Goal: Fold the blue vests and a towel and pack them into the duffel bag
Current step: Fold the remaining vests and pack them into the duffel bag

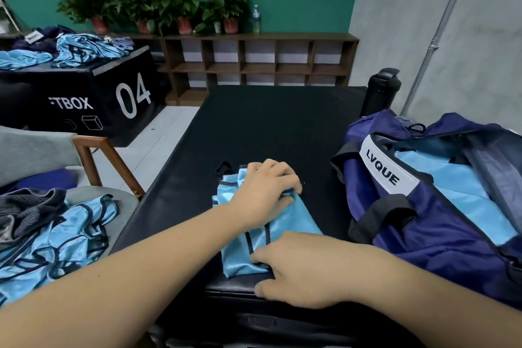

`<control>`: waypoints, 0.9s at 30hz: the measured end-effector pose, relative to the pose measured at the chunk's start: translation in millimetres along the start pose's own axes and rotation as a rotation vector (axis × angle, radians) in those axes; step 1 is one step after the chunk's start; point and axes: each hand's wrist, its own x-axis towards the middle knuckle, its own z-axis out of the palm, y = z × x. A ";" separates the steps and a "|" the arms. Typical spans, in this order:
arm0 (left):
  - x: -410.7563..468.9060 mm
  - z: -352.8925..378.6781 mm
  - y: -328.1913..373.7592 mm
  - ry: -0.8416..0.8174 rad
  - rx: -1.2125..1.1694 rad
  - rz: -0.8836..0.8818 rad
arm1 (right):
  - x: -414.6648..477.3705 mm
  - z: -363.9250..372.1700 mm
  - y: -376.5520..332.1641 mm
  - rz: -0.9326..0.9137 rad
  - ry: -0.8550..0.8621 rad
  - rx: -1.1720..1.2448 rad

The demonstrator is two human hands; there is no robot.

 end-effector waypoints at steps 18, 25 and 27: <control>-82.3 -78.4 42.6 -0.309 -0.196 0.064 | -18.6 6.0 80.5 -0.055 0.206 -0.037; -97.9 -67.1 39.0 -0.368 -0.046 0.098 | -18.7 16.9 84.6 -0.047 0.237 0.004; -99.6 -64.9 39.9 -0.353 0.007 0.129 | -18.4 17.4 84.9 -0.044 0.241 0.010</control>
